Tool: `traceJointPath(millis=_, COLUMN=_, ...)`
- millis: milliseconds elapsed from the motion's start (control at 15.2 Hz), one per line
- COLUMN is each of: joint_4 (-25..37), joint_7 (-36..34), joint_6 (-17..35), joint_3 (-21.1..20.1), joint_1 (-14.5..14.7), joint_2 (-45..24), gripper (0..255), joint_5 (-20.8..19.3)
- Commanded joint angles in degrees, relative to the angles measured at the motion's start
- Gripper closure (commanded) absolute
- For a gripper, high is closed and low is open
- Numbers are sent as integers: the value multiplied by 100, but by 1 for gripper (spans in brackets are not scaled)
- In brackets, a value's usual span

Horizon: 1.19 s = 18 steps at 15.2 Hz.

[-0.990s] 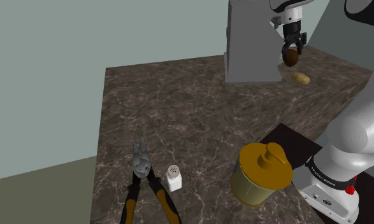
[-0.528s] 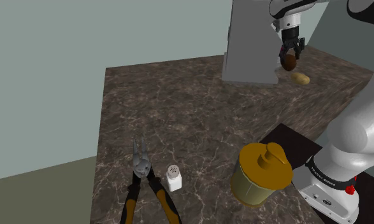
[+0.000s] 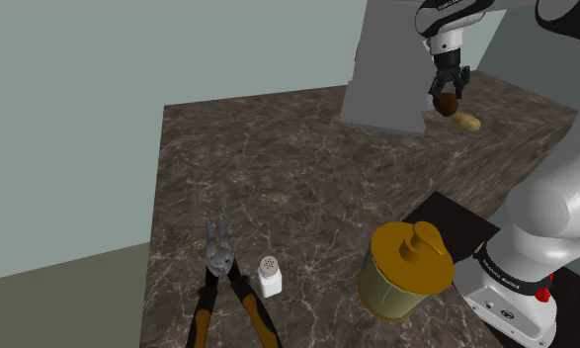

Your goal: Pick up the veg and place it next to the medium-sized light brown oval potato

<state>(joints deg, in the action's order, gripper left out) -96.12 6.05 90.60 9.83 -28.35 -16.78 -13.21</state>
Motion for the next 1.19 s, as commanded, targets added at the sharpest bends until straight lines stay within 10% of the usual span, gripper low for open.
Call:
traceJointPath(millis=0, joint_4=121, joint_7=54, joint_6=57, joint_3=-90, joint_1=46, joint_2=-941, gripper=255, joint_5=9)
traceJointPath(millis=132, joint_4=122, joint_7=49, joint_6=55, joint_3=-108, joint_1=31, joint_2=-940, gripper=255, joint_5=3)
traceJointPath(millis=198, joint_4=-12, joint_7=9, joint_6=56, joint_3=-117, joint_1=57, joint_2=-815, gripper=0, joint_5=-8)
traceJointPath(millis=1122, joint_4=1146, joint_7=90, joint_6=-734, joint_3=-296, joint_1=-23, joint_2=-1186, gripper=0, joint_5=9)
